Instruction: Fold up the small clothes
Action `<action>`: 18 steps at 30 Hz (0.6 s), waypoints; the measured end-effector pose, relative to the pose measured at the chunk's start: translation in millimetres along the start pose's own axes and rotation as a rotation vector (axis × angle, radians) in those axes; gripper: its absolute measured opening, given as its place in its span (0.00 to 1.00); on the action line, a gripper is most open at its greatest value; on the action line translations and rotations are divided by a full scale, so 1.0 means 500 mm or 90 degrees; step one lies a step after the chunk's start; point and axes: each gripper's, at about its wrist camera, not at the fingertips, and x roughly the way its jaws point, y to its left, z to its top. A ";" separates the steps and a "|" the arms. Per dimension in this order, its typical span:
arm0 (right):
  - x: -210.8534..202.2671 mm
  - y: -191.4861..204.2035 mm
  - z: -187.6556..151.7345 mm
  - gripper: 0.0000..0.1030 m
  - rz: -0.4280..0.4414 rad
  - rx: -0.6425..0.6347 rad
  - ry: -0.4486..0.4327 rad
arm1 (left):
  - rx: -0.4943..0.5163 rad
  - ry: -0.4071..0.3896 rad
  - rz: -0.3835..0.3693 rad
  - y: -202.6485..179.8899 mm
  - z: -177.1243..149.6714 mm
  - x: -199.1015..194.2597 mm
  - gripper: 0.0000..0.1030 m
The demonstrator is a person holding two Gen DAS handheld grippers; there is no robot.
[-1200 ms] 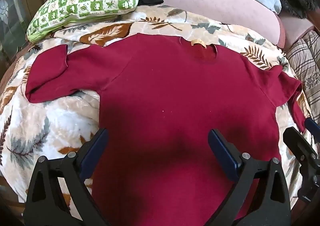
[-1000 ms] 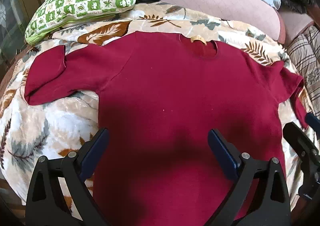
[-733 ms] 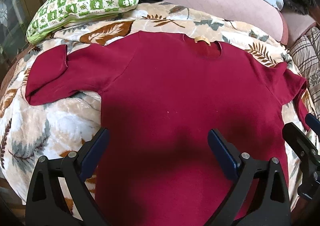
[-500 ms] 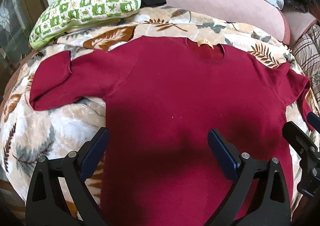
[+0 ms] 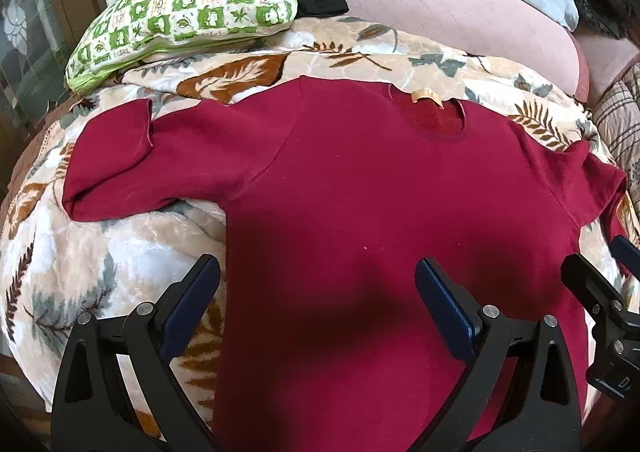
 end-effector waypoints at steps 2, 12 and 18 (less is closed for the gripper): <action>0.005 0.003 0.001 1.00 0.003 0.001 0.000 | -0.001 0.002 0.001 0.003 0.000 0.003 0.96; 0.033 0.016 0.000 1.00 0.006 -0.002 0.017 | -0.011 0.005 0.012 0.031 0.007 0.015 0.96; 0.049 0.025 0.007 1.00 0.007 -0.011 0.020 | -0.041 0.003 0.029 0.082 0.028 0.023 0.96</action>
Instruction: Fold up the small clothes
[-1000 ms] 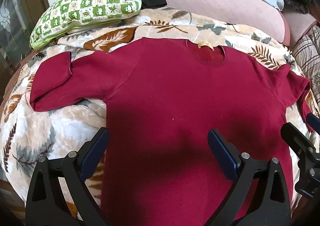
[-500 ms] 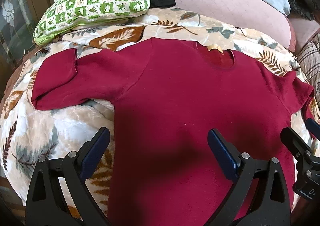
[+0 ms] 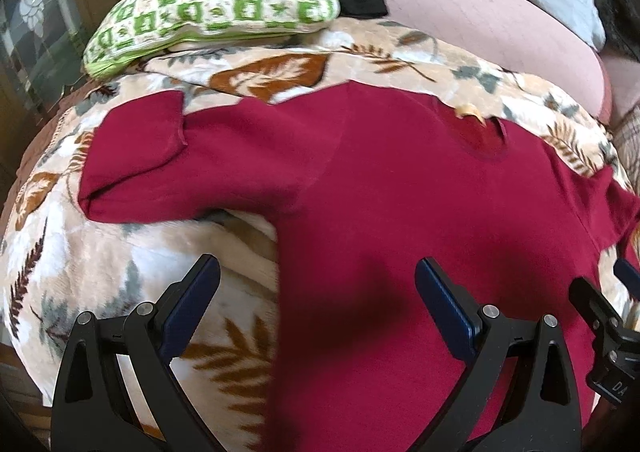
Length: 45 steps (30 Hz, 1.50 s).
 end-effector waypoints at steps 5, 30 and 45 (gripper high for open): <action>0.013 0.013 0.012 1.00 0.008 -0.002 0.001 | -0.022 0.002 0.018 0.041 0.019 0.012 0.96; 0.050 0.075 0.030 1.00 0.029 -0.046 0.022 | -0.090 0.004 0.107 0.240 0.100 0.081 0.96; 0.097 0.115 0.033 1.00 0.046 -0.075 0.052 | -0.095 0.014 0.125 0.310 0.127 0.182 0.57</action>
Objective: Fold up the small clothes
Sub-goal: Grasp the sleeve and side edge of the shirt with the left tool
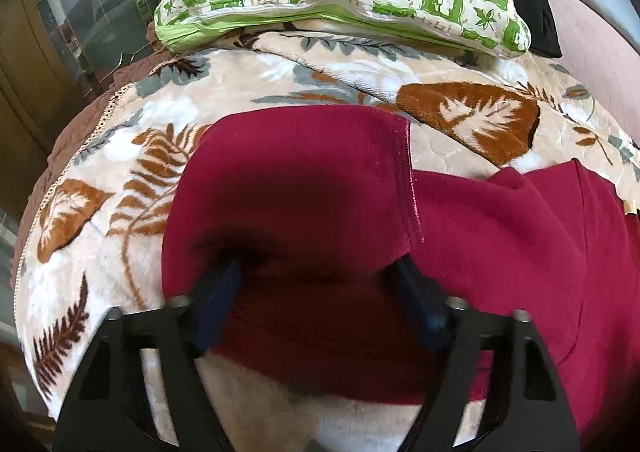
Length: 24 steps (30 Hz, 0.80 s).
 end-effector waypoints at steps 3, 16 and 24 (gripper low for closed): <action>0.006 0.002 -0.001 1.00 0.004 0.002 0.004 | -0.015 -0.007 -0.008 0.013 0.006 0.004 0.33; -0.016 -0.014 0.008 1.00 0.005 0.019 -0.014 | -0.027 -0.046 -0.209 -0.035 0.015 -0.156 0.09; -0.073 -0.104 0.044 1.00 -0.013 0.066 -0.054 | 0.069 -0.028 -0.372 -0.260 -0.029 -0.256 0.09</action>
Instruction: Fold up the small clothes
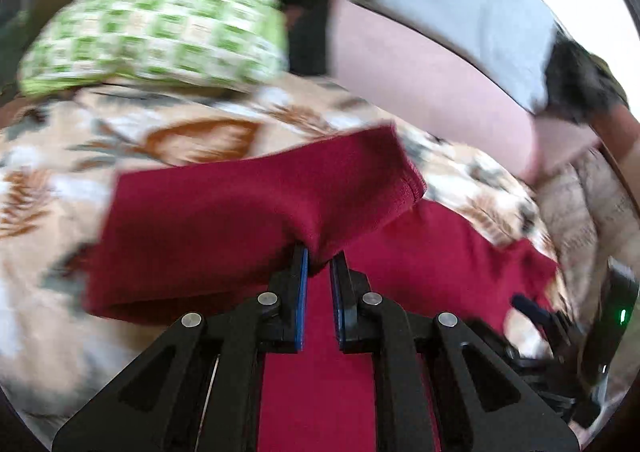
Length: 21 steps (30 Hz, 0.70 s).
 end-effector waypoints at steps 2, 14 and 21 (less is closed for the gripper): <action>-0.011 -0.035 0.012 1.00 -0.008 0.020 -0.007 | 0.013 0.021 -0.016 -0.049 -0.019 0.036 0.09; 0.021 -0.139 0.008 1.00 0.070 0.111 0.018 | 0.062 0.158 -0.052 -0.150 -0.128 0.164 0.10; 0.085 -0.066 0.024 0.91 0.165 0.088 0.039 | 0.128 0.056 0.025 -0.071 -0.108 0.024 0.10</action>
